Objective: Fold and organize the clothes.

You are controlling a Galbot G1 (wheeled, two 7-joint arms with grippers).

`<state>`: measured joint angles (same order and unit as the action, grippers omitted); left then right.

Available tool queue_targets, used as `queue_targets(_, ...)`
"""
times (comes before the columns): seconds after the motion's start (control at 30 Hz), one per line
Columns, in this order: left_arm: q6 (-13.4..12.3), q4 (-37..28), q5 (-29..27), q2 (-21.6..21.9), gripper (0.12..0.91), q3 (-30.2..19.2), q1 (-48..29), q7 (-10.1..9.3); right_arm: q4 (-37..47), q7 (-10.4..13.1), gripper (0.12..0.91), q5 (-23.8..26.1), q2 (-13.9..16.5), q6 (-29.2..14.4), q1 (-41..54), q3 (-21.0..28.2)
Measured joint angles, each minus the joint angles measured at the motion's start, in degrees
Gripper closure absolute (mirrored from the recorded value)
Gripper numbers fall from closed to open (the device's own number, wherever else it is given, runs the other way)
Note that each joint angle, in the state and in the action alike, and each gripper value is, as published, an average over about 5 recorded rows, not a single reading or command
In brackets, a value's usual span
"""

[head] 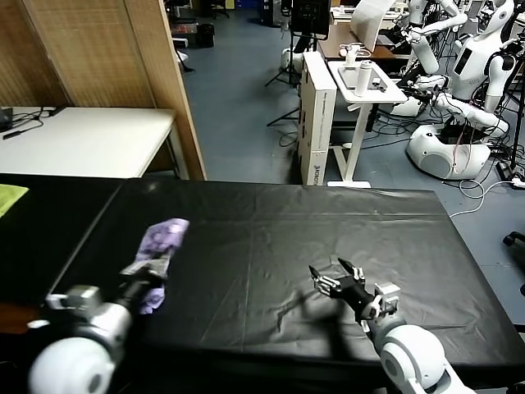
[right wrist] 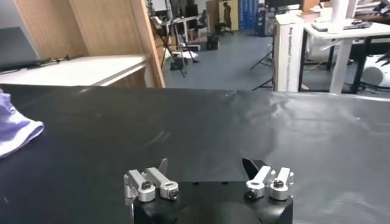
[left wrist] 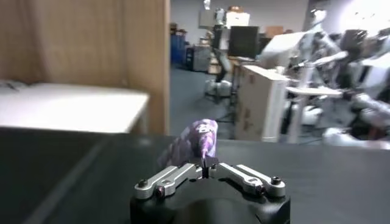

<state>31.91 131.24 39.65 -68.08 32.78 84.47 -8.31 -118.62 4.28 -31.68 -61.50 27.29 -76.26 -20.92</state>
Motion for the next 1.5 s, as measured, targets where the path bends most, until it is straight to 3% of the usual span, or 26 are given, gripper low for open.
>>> queue_targets(0.2,-0.42,-4.38,-2.04,-7.46,0.876,-9.64,-4.13,0.23,0.18,0.09,0.118,0.84,-0.77,0.34,0.43,0.92)
queue_targets(0.4,-0.66,-9.27,-4.81,-12.72,0.851,-13.89,-7.21,0.42,-0.18,0.16,0.118,-2.25,-0.25,1.92,1.60,1.82)
queue_targets(0.5,-0.62,-9.70,-5.59,-13.73,0.722,-14.64,-7.52,0.94,-0.52,0.30,0.118,-4.70,0.06,3.07,2.16,2.36)
queue_targets(0.73,-1.39,-8.29,-7.07,-14.26,0.277,-13.83,-6.97,2.45,-0.43,2.82,0.118,-11.67,-0.60,5.58,3.71,4.69)
queue_targets(0.87,-2.37,-7.22,-7.30,-13.30,0.140,-12.25,-6.38,2.42,0.70,5.35,0.118,-17.30,-1.79,7.17,5.13,6.36)
queue_targets(1.03,-3.02,-6.36,-7.89,-12.05,0.124,-10.19,-5.13,2.43,2.80,6.64,0.118,-22.37,-3.76,8.27,6.84,8.38)
queue_targets(1.27,-3.59,-5.89,-8.66,-11.57,0.123,-8.40,-4.24,2.46,5.77,6.92,0.129,-23.68,-6.59,8.49,8.91,11.41)
queue_targets(1.37,-3.71,-5.75,-8.80,-11.35,0.123,-7.54,-4.10,2.47,6.95,7.13,0.221,-23.70,-7.60,8.47,9.70,12.52)
queue_targets(1.5,-3.82,-5.48,-8.66,-11.11,0.123,-6.05,-4.17,2.50,8.31,7.11,0.451,-23.46,-8.64,8.37,10.18,13.47)
